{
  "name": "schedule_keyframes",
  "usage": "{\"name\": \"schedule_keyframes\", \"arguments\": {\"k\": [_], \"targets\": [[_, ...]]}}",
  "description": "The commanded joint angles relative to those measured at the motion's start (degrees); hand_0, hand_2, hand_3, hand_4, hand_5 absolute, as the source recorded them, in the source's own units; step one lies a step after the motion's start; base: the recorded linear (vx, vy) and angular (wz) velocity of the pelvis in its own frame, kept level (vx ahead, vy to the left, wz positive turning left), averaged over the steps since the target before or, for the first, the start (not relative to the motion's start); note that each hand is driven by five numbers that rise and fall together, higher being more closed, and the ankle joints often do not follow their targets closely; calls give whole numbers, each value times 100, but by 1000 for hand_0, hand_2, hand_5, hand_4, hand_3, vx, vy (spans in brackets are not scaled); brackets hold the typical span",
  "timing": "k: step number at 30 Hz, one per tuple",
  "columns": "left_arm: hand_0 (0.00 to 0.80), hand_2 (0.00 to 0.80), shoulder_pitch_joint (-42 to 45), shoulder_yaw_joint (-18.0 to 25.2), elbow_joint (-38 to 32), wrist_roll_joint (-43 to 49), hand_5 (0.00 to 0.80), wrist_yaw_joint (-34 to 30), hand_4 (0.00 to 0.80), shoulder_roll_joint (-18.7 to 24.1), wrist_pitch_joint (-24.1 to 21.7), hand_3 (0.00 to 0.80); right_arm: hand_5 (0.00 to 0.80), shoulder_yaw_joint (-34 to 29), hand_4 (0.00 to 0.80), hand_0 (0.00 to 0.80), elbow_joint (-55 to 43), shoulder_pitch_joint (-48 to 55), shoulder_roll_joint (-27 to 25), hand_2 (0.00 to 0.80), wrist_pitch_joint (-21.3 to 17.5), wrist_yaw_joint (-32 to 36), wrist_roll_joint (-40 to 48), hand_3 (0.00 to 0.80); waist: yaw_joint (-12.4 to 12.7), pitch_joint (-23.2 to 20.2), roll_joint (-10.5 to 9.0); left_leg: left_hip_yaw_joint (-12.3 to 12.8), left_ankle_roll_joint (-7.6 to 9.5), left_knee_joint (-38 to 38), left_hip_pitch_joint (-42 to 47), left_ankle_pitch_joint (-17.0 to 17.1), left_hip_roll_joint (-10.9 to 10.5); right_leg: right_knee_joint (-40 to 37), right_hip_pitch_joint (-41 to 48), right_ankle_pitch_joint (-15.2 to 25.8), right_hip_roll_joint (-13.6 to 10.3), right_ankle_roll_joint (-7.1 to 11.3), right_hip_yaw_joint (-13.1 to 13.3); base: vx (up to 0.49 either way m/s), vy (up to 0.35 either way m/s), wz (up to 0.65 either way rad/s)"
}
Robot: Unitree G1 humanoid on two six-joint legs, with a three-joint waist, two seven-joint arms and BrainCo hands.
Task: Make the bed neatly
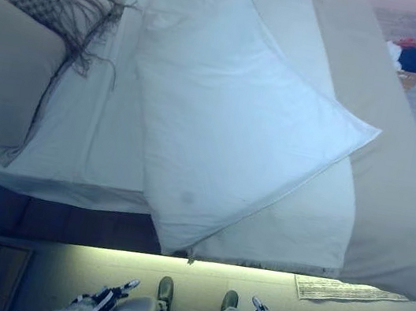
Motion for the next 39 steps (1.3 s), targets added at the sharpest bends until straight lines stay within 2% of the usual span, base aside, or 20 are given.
{"name": "schedule_keyframes", "arguments": {"k": [1,4,6,10,16,21,26,29,30,31,39], "targets": [[0,0,-297,-148,23,-42,0,-79,0,33,-143,0,0,-28,0,0,-494,-886,54,0,-503,457,946,0,-1,427,8,-203,-96,776,-696,-296,16,-130,-359,377,-173,212,306,-168,-58,-1],[0,0,-572,-215,-42,-373,0,-37,0,17,-196,0,0,54,0,0,-675,-1423,50,0,-673,257,1146,0,60,593,-3,-96,-159,1163,-1191,-271,101,-108,-587,410,-209,132,193,-142,-57,-2],[0,0,-690,-295,-105,-546,0,-73,0,4,-259,0,0,78,0,0,-876,-1681,45,0,-675,119,1338,0,125,692,-2,-138,-242,1378,-1436,-261,160,-14,-668,347,-221,77,80,-54,-61,-4],[0,0,-929,-395,-213,-810,0,-271,0,62,-368,0,0,62,0,0,-1021,-2203,-148,0,-511,-180,1555,0,236,837,32,-254,-291,1611,-1798,-247,171,302,-927,209,-261,0,-79,-44,-52,11],[0,0,-1211,-700,-473,-1086,0,-443,0,93,-575,0,0,-97,0,0,-797,-3184,-690,0,-194,-527,1835,0,439,1185,169,-379,-203,2038,-2384,-331,27,1058,-1665,64,-382,-17,-249,-73,-15,32],[0,0,-1248,-746,-601,-1269,0,-315,0,218,-557,0,0,-130,0,0,-657,-3885,-1215,0,-24,-775,2039,0,549,1417,300,-429,-72,2318,-2819,-390,-83,1648,-2303,-37,-448,-15,-206,-58,1,24],[0,0,-1154,-678,-781,-1458,0,-216,0,318,-504,0,0,-49,0,0,-720,-4278,-1532,0,35,-908,2143,0,583,1599,412,-424,-10,2446,-3157,-370,-101,1913,-2743,-58,-402,-50,-170,-25,7,9],[0,0,-1056,-648,-917,-1616,0,-229,0,332,-563,0,0,1,0,0,-737,-4456,-1748,0,62,-904,2107,0,588,1599,474,-393,35,2631,-3423,-434,-94,2093,-3079,-74,-435,-83,-158,35,4,1],[0,0,-999,-645,-972,-1669,0,-227,0,332,-563,0,0,17,0,0,-758,-4479,-1811,0,64,-913,2069,0,597,1599,491,-429,11,2701,-3402,-603,-91,2218,-3096,-238,-424,-32,-92,117,14,2],[0,0,-944,-661,-1059,-1703,0,-216,0,337,-560,0,0,33,0,0,-797,-4535,-1894,0,82,-912,2084,0,608,1599,512,-434,24,2719,-3466,-600,-87,2276,-3188,-246,-427,-36,-80,117,11,5],[0,0,-571,-727,-1221,-1812,0,-298,0,413,-697,0,0,135,0,0,-1084,-5056,-2374,0,-141,-842,2112,0,726,1599,610,-522,61,2658,-3725,-520,-98,2540,-3559,-352,-377,-81,-32,20,2,2]]}}
